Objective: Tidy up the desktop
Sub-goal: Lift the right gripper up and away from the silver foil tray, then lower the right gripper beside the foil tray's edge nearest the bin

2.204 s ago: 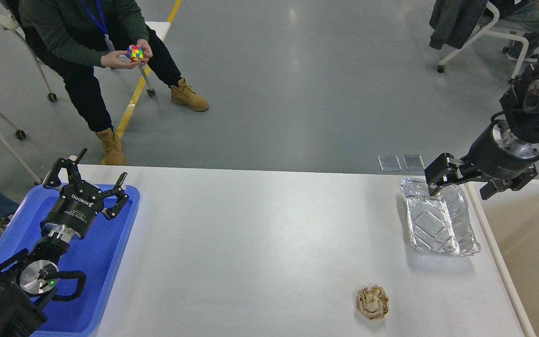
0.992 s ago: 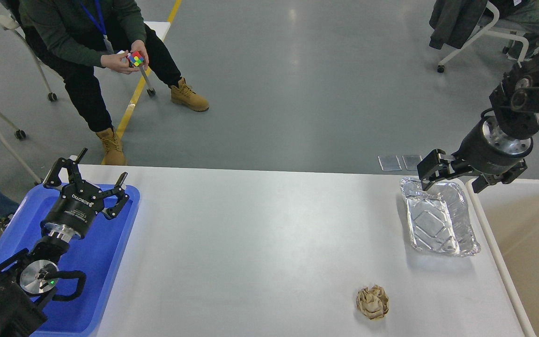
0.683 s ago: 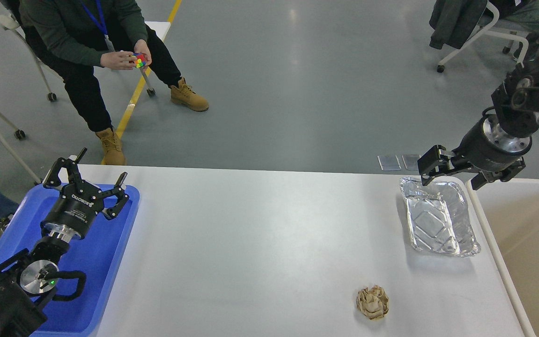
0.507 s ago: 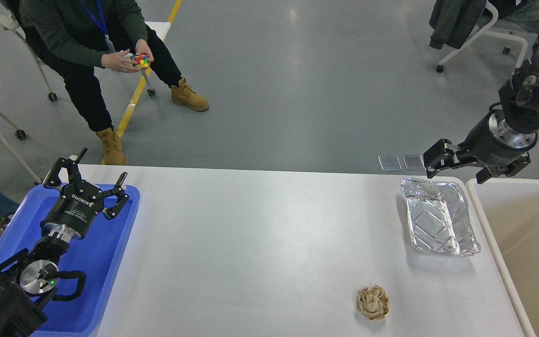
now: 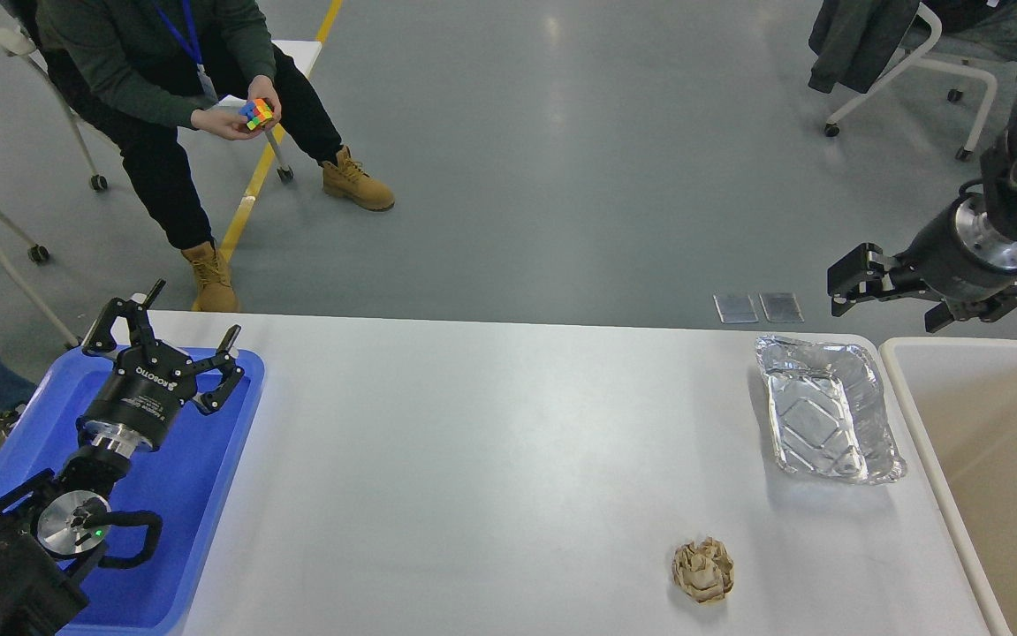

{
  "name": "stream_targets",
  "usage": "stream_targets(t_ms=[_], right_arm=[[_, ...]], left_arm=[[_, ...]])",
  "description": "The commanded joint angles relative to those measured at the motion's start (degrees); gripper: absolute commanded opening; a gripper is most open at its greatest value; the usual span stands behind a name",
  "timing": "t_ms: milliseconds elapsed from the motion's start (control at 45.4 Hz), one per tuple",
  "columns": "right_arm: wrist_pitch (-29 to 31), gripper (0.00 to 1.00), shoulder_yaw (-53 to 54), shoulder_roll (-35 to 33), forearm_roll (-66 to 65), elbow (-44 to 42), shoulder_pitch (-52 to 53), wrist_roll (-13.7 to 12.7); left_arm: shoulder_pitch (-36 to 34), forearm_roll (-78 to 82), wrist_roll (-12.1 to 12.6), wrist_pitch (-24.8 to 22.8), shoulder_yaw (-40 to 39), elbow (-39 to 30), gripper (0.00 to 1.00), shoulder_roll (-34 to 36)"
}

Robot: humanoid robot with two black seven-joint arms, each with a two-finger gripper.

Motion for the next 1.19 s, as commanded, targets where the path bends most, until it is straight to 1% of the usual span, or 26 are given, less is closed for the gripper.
stream_targets(t_ms=[0,66,132,198,220,375,529,705,794,948,1168], right_arm=[[-7.11,1.00,-0.15,-0.27,-0.95,-4.08,-7.26,-0.08],[-11.25,1.00,-0.23,-0.18,-1.04,-5.66,-10.42,-0.08],[-13.89,1.00,-0.23,-0.09,-1.04,-6.89,-12.97,-0.08],[-15.47,1.00,-0.06,0.00,-1.04,-7.77,-15.61,0.01],[-16.61,1.00,0.38,0.00,-1.04,-8.99,-17.97,0.10],[-19.95,1.00,0.82,0.70,-1.04,-13.83,-23.69,0.19],[-22.85,1.00,2.40,2.37,-1.04,-15.95,-28.44,0.27],[-29.09,1.00,4.07,5.44,-1.04,-21.22,-36.09,0.27],[-30.33,1.00,4.25,6.85,-1.04,-23.24,-38.73,0.36],[-30.94,1.00,5.39,7.73,-1.04,-23.42,-40.66,0.36],[-33.32,1.00,6.45,8.70,-1.04,-23.42,-42.16,0.45]], left_arm=[[0.00,0.00,0.00,0.00,0.00,0.00,0.99,0.00],[0.00,0.00,0.00,0.00,0.00,0.00,0.99,0.00],[0.00,0.00,0.00,0.00,0.00,0.00,0.99,0.00],[0.00,0.00,0.00,0.00,0.00,0.00,0.99,0.00],[0.00,0.00,0.00,0.00,0.00,0.00,0.99,0.00],[0.00,0.00,0.00,0.00,0.00,0.00,0.99,0.00],[0.00,0.00,0.00,0.00,0.00,0.00,0.99,0.00],[0.00,0.00,0.00,0.00,0.00,0.00,0.99,0.00],[0.00,0.00,0.00,0.00,0.00,0.00,0.99,0.00],[0.00,0.00,0.00,0.00,0.00,0.00,0.99,0.00],[0.00,0.00,0.00,0.00,0.00,0.00,0.99,0.00]])
